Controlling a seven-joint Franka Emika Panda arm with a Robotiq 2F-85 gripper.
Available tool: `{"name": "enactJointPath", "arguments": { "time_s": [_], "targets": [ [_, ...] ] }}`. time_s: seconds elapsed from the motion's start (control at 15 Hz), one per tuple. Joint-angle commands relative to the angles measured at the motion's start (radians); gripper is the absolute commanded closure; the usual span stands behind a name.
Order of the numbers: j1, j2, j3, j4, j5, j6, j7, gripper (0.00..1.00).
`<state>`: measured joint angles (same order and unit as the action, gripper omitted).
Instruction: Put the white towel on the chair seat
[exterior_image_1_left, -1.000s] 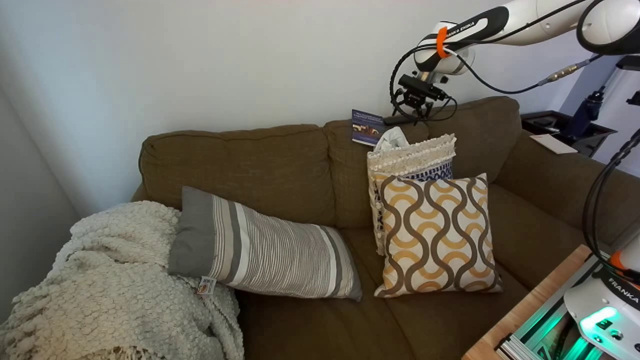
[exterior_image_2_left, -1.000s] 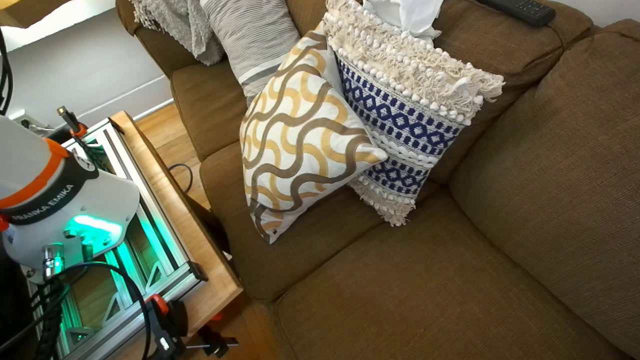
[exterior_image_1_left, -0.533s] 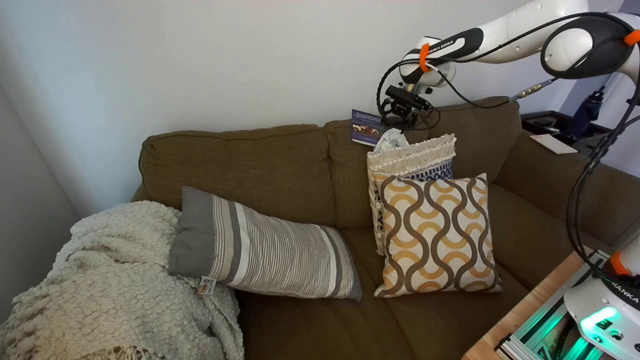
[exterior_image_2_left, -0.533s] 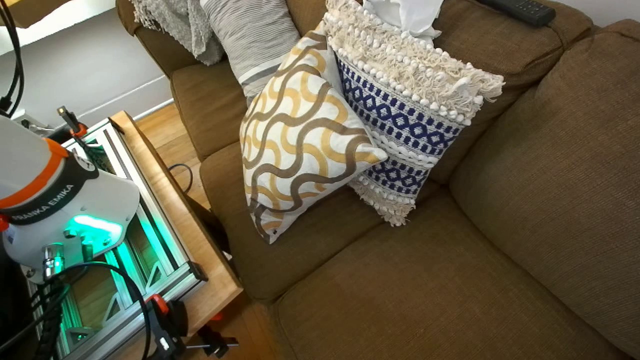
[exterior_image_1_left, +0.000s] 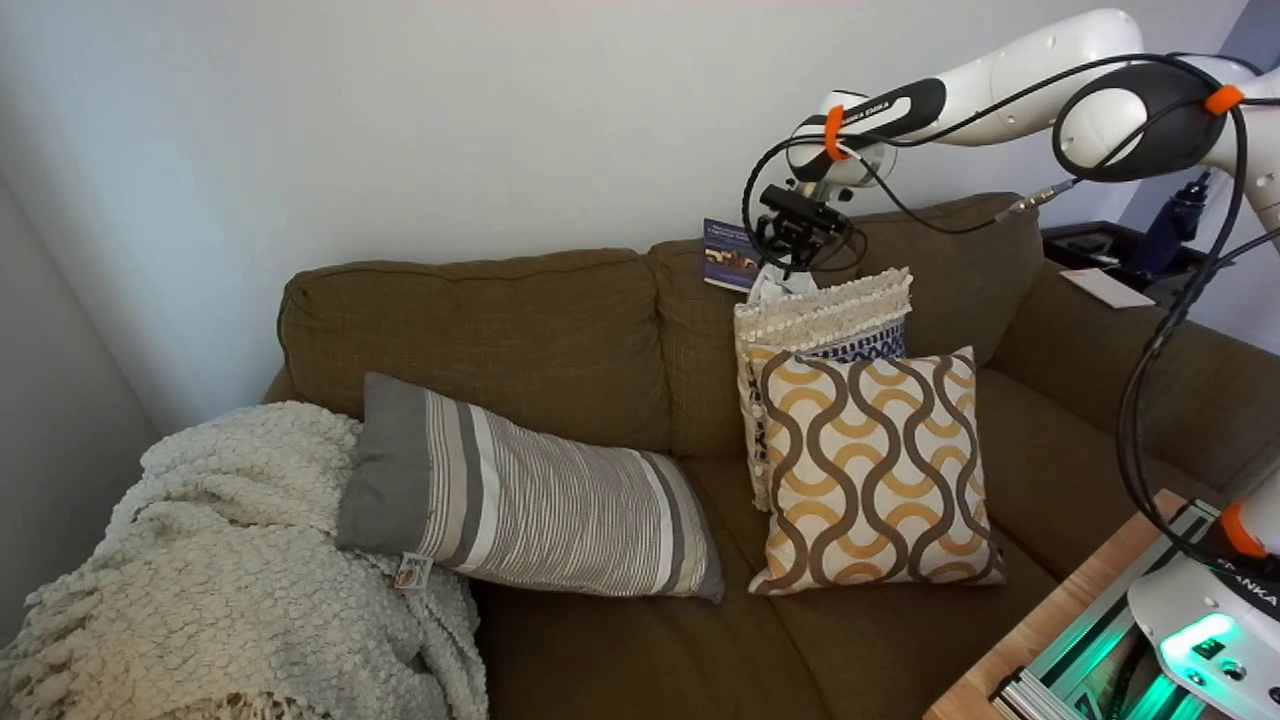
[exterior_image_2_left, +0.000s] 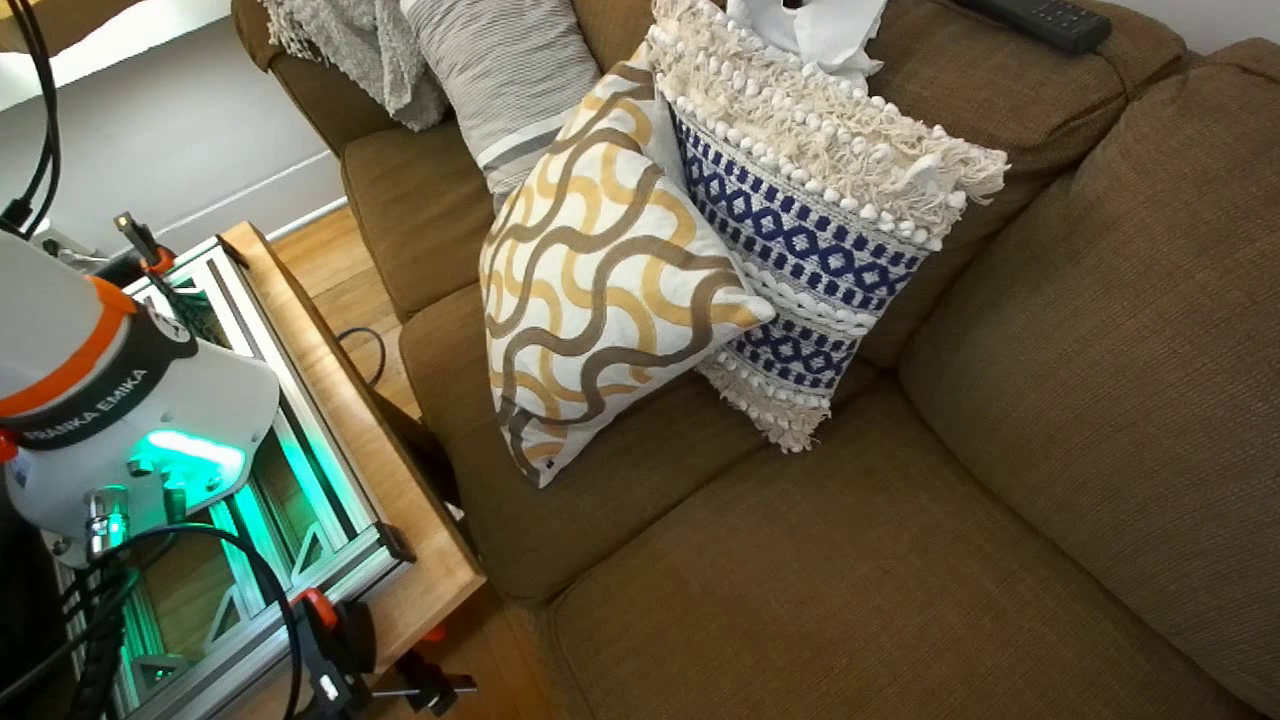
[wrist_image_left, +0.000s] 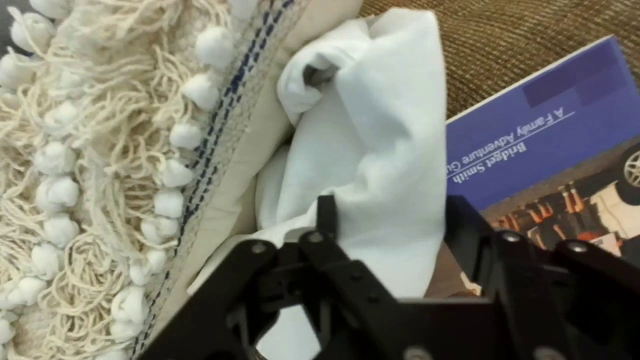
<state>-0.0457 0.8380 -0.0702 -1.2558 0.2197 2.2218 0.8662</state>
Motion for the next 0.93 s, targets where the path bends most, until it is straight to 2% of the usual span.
{"name": "enactJointPath", "arguments": {
  "time_s": [0.0, 0.07, 0.27, 0.6, 0.87],
  "targets": [
    [0.002, -0.038, -0.001, -0.025, 0.01, -0.067, 0.003, 0.72],
    [0.003, -0.048, -0.003, -0.032, 0.008, -0.081, 0.004, 0.81],
    [0.007, -0.066, -0.006, -0.042, 0.006, -0.116, 0.01, 0.99],
    [0.012, -0.143, -0.021, -0.108, -0.003, -0.106, 0.012, 0.97],
    [0.016, -0.333, -0.057, -0.294, 0.004, 0.088, 0.054, 0.97]
  ]
}}
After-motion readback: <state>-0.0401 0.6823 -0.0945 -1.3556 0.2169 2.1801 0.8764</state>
